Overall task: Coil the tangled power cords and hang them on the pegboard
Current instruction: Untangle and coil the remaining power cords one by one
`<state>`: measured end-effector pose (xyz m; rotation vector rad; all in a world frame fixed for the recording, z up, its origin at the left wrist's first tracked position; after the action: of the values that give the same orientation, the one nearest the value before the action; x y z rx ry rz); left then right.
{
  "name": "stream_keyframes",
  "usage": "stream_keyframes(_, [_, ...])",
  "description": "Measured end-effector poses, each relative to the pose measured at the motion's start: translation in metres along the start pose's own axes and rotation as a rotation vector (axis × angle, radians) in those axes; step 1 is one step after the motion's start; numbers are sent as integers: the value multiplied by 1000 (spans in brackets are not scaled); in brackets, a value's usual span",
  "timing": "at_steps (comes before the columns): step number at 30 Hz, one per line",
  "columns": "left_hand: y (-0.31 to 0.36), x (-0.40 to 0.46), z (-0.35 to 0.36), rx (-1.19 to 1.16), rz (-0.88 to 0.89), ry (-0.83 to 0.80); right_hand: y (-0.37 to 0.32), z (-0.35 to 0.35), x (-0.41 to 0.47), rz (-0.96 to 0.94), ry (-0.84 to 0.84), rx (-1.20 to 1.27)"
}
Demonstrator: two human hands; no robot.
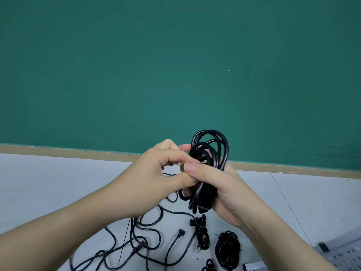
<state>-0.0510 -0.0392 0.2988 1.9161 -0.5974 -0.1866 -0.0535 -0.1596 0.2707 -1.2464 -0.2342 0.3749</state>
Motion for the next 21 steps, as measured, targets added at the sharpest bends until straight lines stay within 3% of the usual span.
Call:
stream_keyframes(3, [-13, 5, -7, -87, -62, 104, -3, -2, -2, -5, 11, 19])
stream_keyframes(8, [-18, 7, 10, -314, -80, -150, -3, 2, -3, 2, -89, 6])
stream_keyframes(14, [-16, 10, 14, -512, -81, -159, -2, 7, -5, 50, -97, 96])
stream_keyframes(21, [-6, 9, 9, -503, -60, -118, 1, 11, -2, 102, -121, 235])
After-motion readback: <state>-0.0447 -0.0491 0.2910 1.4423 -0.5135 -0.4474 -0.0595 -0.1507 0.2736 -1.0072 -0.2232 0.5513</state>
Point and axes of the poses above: each hand's wrist, its own x-axis towards the middle knuckle, its own z-axis out of the palm, y = z × x, the point moved 7 cm from there along x, towards the middle knuckle, and after that the axes turned 4 degrees about -y, right-handed, at the moved point
